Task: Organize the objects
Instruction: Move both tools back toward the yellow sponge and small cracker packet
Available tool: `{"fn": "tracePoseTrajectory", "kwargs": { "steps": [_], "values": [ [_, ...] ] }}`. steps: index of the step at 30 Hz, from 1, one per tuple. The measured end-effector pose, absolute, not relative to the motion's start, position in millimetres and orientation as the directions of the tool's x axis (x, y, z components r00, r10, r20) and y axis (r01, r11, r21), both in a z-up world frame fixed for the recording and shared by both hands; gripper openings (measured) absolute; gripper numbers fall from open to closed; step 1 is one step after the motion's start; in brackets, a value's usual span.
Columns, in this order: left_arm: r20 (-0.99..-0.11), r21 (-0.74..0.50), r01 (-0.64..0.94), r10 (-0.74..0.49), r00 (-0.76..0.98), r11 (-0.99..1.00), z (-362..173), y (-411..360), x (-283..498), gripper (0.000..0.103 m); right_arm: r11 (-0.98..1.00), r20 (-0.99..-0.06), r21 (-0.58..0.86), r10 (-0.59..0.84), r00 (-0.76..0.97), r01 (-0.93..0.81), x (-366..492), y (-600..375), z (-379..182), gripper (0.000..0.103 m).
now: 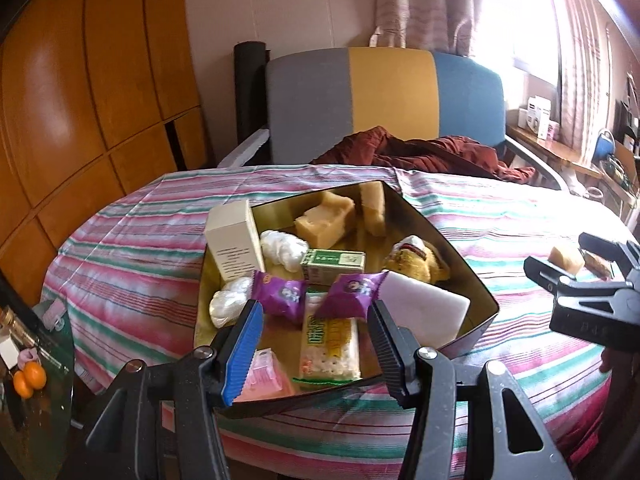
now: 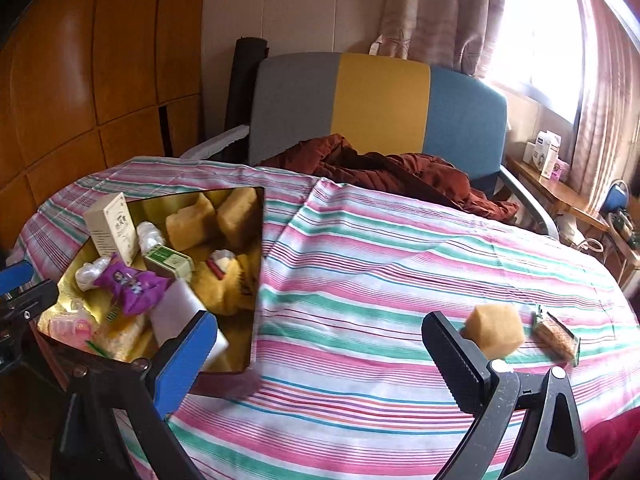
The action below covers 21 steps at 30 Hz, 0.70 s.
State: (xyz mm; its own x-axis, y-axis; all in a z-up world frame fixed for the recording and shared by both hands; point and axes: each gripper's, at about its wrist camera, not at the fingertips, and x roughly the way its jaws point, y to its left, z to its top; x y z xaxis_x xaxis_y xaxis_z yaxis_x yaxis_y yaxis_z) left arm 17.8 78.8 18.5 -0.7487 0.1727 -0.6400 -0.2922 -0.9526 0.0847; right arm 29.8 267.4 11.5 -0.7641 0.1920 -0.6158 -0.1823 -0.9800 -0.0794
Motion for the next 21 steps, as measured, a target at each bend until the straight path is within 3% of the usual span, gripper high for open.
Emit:
{"fn": "tracePoseTrajectory", "kwargs": {
  "steps": [12, 21],
  "values": [
    [-0.632, 0.116, -0.389, 0.234, -0.738, -0.914, 26, 116, 21, 0.055, -0.962, -0.641, -0.010, 0.216, -0.737, -0.273, 34, 352, 33, 0.103],
    [-0.632, 0.165, -0.447, 0.253, -0.733, -0.879, 26, 147, 24, 0.055, -0.903, -0.649, -0.089, 0.373, -0.663, -0.421, 34, 440, 34, 0.103]
  ]
}}
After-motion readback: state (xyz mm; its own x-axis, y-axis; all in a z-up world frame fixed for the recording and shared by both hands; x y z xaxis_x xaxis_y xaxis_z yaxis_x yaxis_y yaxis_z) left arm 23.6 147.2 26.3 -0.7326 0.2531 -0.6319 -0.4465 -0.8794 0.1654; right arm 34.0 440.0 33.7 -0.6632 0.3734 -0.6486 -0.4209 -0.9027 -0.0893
